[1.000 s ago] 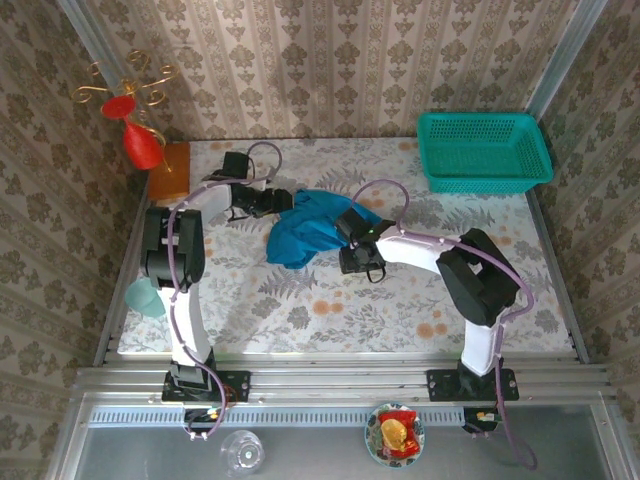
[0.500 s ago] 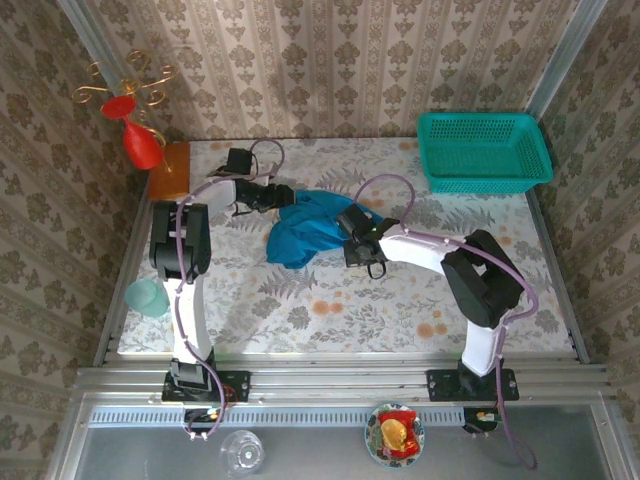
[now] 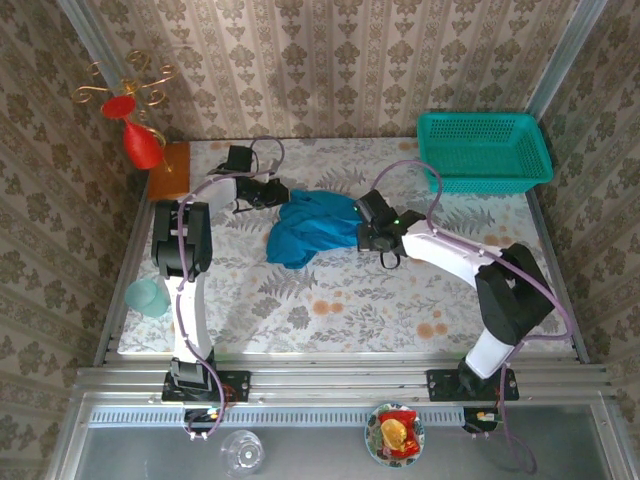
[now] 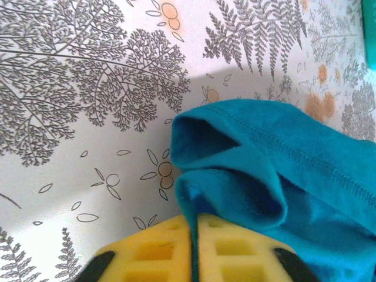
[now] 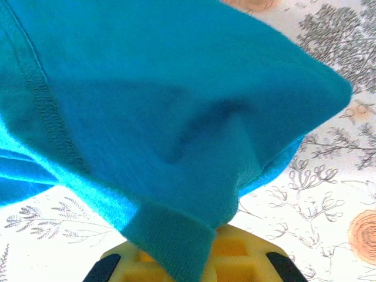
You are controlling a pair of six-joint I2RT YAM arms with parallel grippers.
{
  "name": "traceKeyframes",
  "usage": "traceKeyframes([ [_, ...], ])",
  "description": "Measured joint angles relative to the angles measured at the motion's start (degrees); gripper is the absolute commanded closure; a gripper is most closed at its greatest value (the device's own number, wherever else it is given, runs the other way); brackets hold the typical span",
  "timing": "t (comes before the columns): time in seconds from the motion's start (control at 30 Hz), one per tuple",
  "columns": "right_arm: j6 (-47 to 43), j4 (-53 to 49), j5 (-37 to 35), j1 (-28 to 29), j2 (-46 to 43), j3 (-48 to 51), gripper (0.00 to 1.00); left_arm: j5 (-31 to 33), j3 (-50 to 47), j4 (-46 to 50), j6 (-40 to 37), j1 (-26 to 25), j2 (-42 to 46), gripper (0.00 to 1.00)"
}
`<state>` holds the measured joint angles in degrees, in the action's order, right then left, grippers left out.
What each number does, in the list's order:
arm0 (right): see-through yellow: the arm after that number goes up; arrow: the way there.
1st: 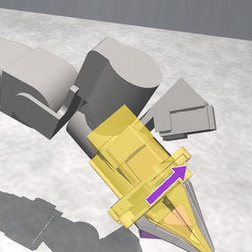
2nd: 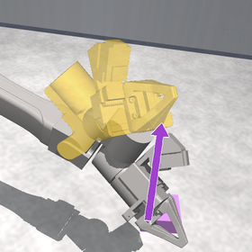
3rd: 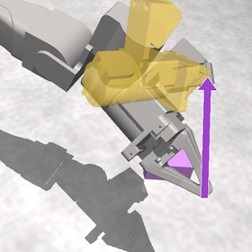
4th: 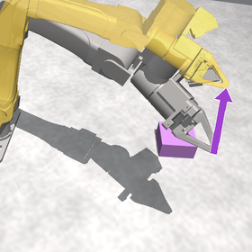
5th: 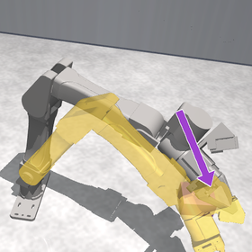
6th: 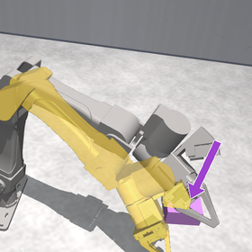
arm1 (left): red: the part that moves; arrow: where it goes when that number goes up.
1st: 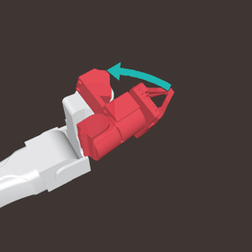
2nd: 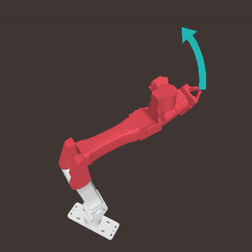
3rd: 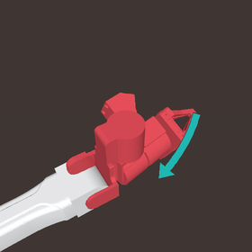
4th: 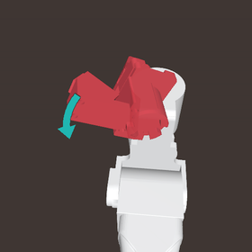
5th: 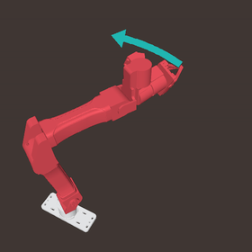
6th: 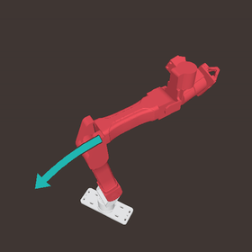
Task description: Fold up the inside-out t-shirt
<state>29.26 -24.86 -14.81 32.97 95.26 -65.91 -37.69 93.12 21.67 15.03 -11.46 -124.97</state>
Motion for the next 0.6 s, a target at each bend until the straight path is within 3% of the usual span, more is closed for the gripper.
traceKeyframes([
  [0.17, -2.4, -2.6, -0.5, -2.9, -2.6, -2.9, 1.0, 0.5, -0.4, -0.2, 0.6, 2.1, 6.6, 1.0],
  [0.3, -5.1, -3.8, -1.0, -6.6, -5.2, -8.6, 1.0, -0.5, 0.7, -1.3, 1.5, 5.0, 16.3, 1.0],
  [0.6, -13.0, -4.7, -1.8, -11.3, -8.0, -27.7, 1.0, -3.1, 16.1, -1.3, 3.2, 10.0, 29.9, 1.0],
])
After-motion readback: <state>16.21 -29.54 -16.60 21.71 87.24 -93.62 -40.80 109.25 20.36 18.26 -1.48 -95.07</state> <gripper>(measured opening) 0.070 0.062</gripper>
